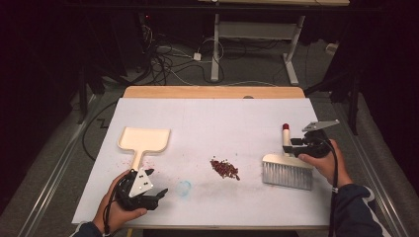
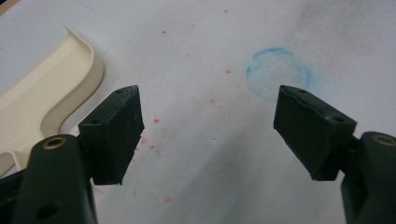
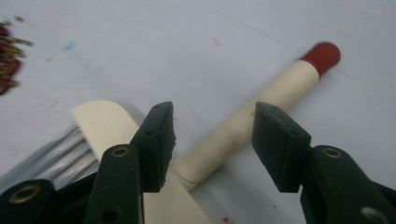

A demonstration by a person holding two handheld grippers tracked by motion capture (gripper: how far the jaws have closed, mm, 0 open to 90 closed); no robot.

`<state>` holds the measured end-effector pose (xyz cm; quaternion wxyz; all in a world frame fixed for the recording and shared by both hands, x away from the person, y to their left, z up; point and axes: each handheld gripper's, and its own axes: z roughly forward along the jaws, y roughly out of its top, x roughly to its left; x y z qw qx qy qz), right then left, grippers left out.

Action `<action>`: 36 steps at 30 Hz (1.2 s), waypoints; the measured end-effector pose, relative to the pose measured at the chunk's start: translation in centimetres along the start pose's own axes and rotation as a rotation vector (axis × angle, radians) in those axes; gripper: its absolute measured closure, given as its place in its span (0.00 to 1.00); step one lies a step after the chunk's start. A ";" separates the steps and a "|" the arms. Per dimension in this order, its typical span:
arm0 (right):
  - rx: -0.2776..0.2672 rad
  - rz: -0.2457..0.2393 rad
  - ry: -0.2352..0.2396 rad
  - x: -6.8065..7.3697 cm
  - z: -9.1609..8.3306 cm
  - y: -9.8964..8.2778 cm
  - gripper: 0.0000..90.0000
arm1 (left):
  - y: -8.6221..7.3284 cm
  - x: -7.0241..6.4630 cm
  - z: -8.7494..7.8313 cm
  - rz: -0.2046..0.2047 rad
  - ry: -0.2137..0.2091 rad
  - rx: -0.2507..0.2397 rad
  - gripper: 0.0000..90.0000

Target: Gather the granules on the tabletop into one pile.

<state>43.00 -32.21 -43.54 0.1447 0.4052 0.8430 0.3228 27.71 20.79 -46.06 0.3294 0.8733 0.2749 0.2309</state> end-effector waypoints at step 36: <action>-0.291 -0.015 -0.191 4.0 -1.3 2.8 0.33 | 0.0 0.1 -0.1 0.005 0.007 -0.002 0.26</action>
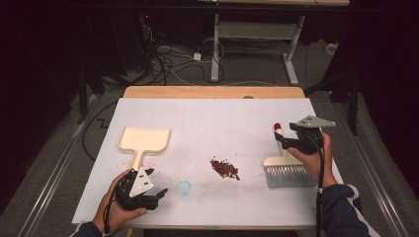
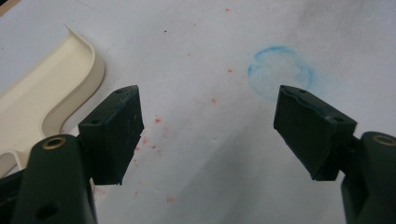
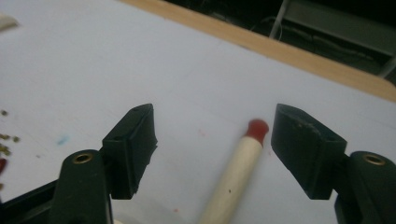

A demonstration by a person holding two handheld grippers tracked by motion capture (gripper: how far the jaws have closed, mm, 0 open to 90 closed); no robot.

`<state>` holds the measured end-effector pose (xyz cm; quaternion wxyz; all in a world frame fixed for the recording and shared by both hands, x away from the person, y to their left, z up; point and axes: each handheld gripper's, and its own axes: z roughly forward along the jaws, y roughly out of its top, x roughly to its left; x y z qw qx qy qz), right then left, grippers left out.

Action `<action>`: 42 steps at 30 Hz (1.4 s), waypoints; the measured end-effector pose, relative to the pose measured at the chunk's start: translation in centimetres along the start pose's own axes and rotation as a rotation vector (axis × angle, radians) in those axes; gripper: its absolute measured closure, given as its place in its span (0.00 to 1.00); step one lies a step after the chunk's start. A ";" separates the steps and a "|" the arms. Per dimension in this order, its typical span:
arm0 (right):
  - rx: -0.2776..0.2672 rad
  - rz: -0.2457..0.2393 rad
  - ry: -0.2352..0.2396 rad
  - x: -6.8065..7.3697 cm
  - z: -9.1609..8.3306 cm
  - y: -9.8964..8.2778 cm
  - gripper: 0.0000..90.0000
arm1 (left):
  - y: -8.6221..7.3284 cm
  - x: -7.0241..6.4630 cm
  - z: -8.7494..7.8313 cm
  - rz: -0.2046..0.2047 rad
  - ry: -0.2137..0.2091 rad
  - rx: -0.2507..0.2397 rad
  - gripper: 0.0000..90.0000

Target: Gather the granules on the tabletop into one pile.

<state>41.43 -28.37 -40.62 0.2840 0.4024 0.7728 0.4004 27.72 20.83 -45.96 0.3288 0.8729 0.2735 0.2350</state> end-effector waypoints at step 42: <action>-0.200 -0.203 -0.011 6.2 -9.0 -4.9 0.18 | 0.2 0.1 -0.2 0.001 0.024 -0.028 0.20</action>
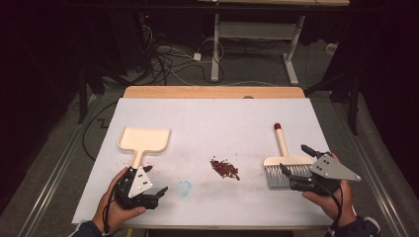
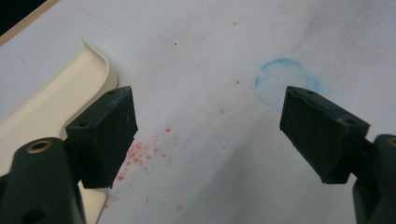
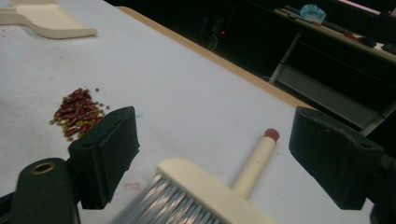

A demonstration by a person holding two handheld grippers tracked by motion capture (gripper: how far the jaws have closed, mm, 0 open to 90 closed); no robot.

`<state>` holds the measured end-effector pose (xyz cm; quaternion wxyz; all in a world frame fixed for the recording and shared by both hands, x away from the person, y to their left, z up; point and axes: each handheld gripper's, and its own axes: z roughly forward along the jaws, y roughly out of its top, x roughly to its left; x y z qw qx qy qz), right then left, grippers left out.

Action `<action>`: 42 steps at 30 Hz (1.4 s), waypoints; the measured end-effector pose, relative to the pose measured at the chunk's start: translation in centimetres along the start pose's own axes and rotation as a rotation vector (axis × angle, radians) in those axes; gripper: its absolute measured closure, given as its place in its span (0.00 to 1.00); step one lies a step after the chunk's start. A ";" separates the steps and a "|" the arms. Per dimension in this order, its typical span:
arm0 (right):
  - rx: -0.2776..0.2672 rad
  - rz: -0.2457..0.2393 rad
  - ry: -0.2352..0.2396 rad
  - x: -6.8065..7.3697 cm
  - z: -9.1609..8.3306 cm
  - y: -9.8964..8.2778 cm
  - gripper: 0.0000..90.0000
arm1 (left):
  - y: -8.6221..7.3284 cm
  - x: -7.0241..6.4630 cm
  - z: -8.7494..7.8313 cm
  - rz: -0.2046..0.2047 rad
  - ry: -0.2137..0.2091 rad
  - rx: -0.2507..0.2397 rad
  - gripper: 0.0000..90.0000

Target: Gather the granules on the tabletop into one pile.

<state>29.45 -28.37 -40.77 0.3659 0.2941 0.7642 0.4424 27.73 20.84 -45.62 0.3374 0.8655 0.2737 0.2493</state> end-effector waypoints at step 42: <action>0.048 -0.067 0.027 3.4 -1.4 -3.3 0.18 | 0.6 -0.4 0.0 0.025 0.042 -0.051 0.18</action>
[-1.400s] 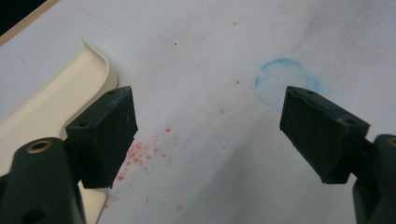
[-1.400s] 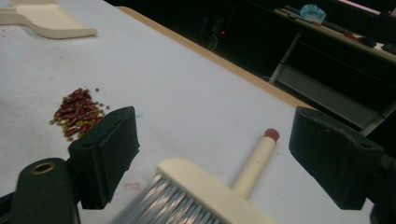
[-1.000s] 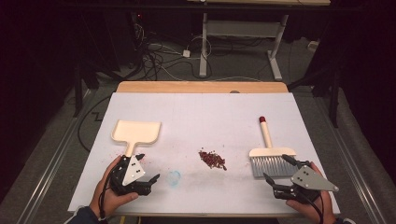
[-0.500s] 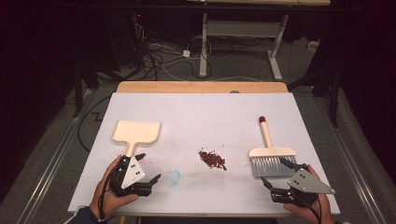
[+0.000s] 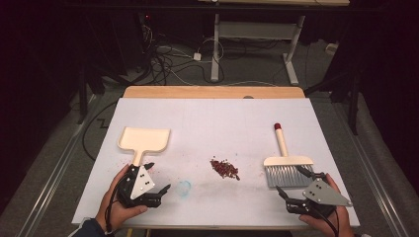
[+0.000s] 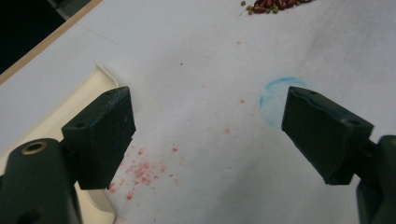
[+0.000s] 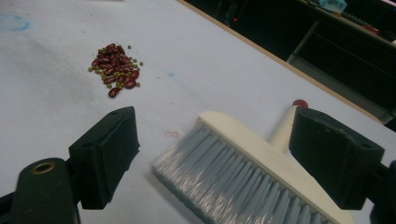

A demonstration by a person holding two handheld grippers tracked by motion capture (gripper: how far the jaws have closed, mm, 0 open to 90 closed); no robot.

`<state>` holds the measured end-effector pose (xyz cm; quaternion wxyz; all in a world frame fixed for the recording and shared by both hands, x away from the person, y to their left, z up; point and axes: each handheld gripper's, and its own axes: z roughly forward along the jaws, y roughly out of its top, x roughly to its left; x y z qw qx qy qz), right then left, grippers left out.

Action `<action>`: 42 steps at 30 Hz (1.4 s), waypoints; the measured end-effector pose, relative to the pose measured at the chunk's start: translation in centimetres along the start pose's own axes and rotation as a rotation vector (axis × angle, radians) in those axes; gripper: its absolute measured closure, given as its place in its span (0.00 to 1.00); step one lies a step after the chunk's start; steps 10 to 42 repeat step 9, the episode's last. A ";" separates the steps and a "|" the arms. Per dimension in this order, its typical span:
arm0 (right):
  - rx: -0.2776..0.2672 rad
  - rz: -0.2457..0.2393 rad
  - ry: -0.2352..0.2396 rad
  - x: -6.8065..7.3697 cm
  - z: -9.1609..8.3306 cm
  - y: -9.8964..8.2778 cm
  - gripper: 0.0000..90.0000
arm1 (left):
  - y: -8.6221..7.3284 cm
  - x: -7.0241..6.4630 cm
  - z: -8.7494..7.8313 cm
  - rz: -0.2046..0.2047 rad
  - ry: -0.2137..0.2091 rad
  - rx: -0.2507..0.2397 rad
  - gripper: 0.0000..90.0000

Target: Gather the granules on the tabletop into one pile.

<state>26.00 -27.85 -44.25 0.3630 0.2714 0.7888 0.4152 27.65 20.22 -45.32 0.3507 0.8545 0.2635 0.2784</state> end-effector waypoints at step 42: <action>-0.013 0.042 0.007 -0.3 0.4 0.3 0.18 | 0.2 0.2 0.6 -0.001 -0.028 0.001 0.18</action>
